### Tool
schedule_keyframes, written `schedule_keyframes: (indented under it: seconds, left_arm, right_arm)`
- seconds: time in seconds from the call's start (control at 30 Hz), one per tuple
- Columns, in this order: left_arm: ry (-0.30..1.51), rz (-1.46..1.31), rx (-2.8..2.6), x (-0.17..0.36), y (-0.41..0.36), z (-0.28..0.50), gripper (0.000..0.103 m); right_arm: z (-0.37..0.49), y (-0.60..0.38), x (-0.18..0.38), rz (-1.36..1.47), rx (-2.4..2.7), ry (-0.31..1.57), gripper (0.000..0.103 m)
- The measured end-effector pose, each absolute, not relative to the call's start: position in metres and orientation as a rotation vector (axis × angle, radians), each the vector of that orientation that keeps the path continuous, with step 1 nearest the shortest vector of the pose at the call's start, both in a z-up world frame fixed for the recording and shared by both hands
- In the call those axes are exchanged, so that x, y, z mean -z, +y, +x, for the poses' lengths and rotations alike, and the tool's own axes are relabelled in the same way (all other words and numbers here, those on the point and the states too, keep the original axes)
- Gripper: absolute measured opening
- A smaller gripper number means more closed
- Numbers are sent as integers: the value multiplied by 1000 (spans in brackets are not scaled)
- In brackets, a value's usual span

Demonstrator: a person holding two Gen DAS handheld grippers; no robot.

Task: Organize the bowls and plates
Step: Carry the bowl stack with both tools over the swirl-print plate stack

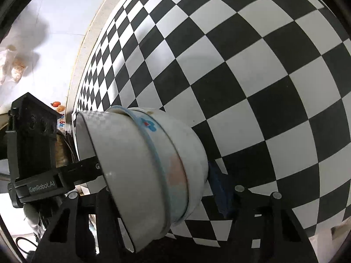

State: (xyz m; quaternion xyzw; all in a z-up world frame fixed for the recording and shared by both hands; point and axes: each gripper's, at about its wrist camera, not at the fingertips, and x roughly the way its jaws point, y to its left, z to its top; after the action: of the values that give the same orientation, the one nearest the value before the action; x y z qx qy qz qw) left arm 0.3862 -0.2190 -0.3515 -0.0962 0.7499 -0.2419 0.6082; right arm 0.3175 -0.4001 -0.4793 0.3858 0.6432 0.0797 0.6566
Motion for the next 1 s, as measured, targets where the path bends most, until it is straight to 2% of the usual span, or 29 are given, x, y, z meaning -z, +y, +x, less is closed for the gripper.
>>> schedule_keyframes:
  seconds: [0.53, 1.0]
  left_arm:
    - [1650, -247, 525, 326, -200, 379, 42]
    - [1546, -326, 408, 270, -110, 370, 42]
  right_arm:
    - [354, -343, 442, 757, -212, 1398, 60]
    - [387, -257, 390, 655, -391, 1397, 59]
